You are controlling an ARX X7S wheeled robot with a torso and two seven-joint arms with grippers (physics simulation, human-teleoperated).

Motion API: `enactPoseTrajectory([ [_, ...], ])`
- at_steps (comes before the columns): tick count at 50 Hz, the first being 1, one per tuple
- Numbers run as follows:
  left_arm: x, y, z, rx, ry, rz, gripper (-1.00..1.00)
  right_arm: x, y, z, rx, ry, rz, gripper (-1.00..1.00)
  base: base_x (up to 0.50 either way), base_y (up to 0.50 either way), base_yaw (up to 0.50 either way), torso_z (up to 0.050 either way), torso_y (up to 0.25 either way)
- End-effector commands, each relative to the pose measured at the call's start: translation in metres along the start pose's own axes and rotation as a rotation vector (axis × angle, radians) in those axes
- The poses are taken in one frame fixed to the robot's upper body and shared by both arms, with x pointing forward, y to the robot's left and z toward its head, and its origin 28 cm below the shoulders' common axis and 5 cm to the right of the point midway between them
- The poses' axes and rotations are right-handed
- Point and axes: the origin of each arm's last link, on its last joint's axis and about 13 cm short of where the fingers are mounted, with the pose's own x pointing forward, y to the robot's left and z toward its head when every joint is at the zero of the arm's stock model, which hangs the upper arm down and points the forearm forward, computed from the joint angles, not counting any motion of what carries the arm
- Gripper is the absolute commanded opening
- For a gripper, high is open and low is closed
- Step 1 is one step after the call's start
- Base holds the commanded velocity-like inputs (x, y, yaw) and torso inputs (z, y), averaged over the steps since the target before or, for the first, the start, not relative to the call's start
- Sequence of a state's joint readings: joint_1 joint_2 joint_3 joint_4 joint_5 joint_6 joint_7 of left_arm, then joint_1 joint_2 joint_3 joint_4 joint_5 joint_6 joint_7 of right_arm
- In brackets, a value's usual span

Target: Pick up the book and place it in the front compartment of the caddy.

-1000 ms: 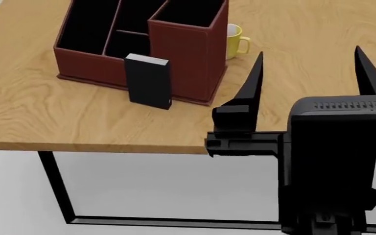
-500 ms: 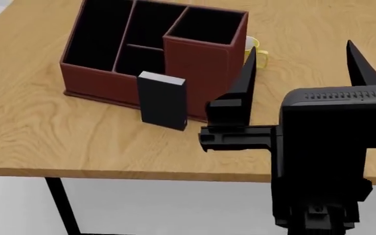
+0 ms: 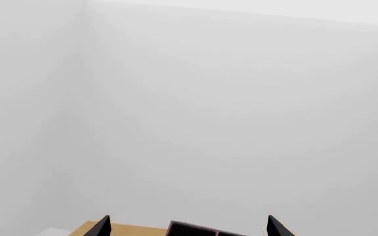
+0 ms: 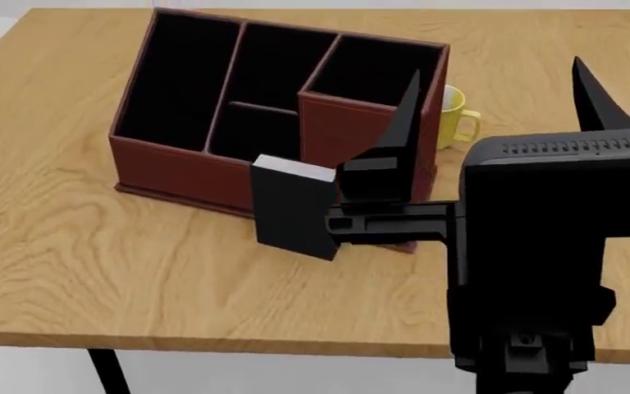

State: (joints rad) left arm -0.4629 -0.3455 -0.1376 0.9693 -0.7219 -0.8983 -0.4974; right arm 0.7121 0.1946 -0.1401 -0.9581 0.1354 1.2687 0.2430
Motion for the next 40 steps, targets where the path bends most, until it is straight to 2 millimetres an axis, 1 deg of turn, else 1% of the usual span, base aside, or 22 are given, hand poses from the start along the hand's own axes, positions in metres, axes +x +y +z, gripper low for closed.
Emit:
enactPoseTrajectory([
  [1,0.0001,-0.0003,-0.0007,0.000,0.001,-0.002,1.00,0.0010,0.0003,-0.0008,0.003,0.000,0.000,1.00,0.26,0.12,0.00,0.000,0.000],
  [34,0.0007,-0.0002,-0.0009,0.001,0.004,0.000,1.00,0.0020,0.0004,-0.0008,0.000,0.000,0.003,1.00,0.26,0.12,0.00,0.000,0.001],
  [40,0.0050,-0.0015,-0.0057,-0.001,0.007,-0.001,1.00,0.0024,0.0008,-0.0003,0.001,-0.001,0.002,1.00,0.26,0.12,0.00,0.000,0.000],
])
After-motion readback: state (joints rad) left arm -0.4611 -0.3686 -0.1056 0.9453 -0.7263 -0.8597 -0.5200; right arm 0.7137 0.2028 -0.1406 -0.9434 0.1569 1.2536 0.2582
